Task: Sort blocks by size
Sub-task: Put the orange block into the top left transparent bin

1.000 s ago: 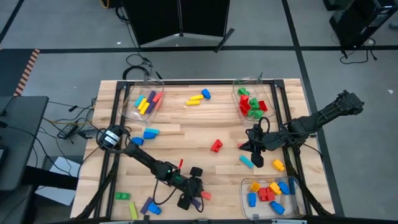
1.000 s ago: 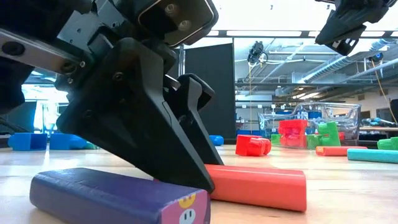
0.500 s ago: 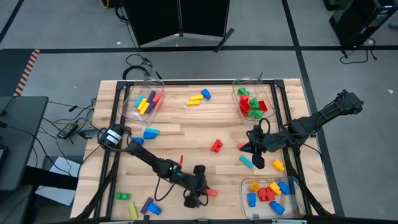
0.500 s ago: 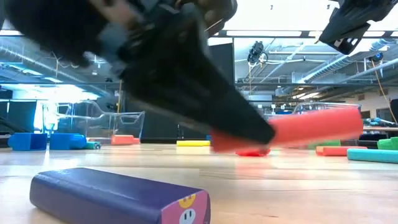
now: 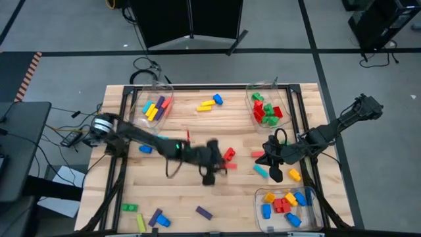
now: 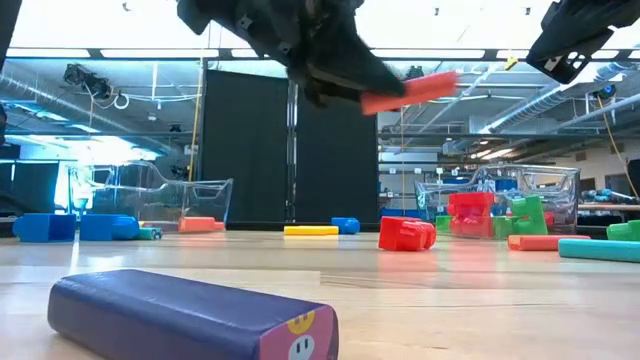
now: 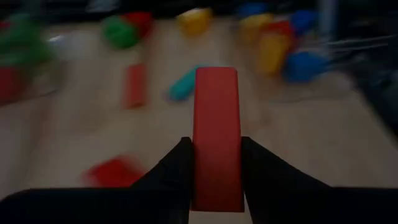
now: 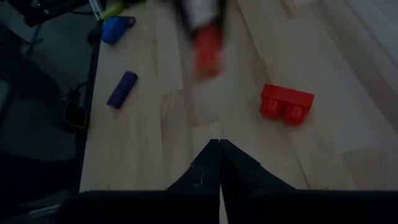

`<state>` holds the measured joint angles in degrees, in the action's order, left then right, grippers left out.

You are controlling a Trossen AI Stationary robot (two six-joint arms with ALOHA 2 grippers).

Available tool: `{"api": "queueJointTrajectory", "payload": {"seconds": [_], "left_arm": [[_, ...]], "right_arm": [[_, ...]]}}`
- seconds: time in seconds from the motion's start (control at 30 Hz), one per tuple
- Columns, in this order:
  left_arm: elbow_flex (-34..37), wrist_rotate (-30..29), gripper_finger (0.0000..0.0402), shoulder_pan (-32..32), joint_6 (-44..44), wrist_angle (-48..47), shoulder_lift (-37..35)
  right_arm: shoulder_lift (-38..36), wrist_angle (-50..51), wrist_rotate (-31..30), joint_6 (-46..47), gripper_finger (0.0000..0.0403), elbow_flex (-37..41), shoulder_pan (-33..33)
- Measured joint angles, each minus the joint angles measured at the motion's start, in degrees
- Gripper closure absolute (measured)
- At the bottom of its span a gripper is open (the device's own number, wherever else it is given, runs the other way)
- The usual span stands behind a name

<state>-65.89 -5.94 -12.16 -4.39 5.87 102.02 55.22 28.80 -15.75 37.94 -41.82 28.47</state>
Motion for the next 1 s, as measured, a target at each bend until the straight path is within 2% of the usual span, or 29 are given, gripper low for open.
{"api": "queueJointTrajectory", "payload": {"seconds": [0.17,0.3,0.47,0.63,0.77,1.0], "left_arm": [[3.3,-2.2,0.0292,8.8,2.8,-8.0,-10.6],[9.5,-3.0,0.0292,17.3,2.3,-11.3,-20.1],[20.4,-3.9,0.0292,28.0,-3.5,-12.1,-32.5],[28.7,-7.9,0.0292,37.1,-10.7,-13.5,-43.0],[29.2,-8.2,0.0292,42.7,-12.6,-20.8,-46.4],[27.1,-9.3,0.0292,53.6,-21.3,-39.3,-44.6]], "right_arm": [[0.0,0.0,-0.8,-0.1,0.0387,0.0,0.0],[0.0,0.0,-3.5,-0.2,0.0379,0.0,-0.2],[0.0,-0.1,-4.4,-0.2,0.0388,0.0,-1.3],[0.0,-0.5,-4.8,1.3,0.0393,0.0,-2.4],[0.0,-0.5,-7.1,4.3,0.0384,0.0,-3.3],[0.0,-0.8,-8.7,6.0,0.039,0.0,-5.7]]}}
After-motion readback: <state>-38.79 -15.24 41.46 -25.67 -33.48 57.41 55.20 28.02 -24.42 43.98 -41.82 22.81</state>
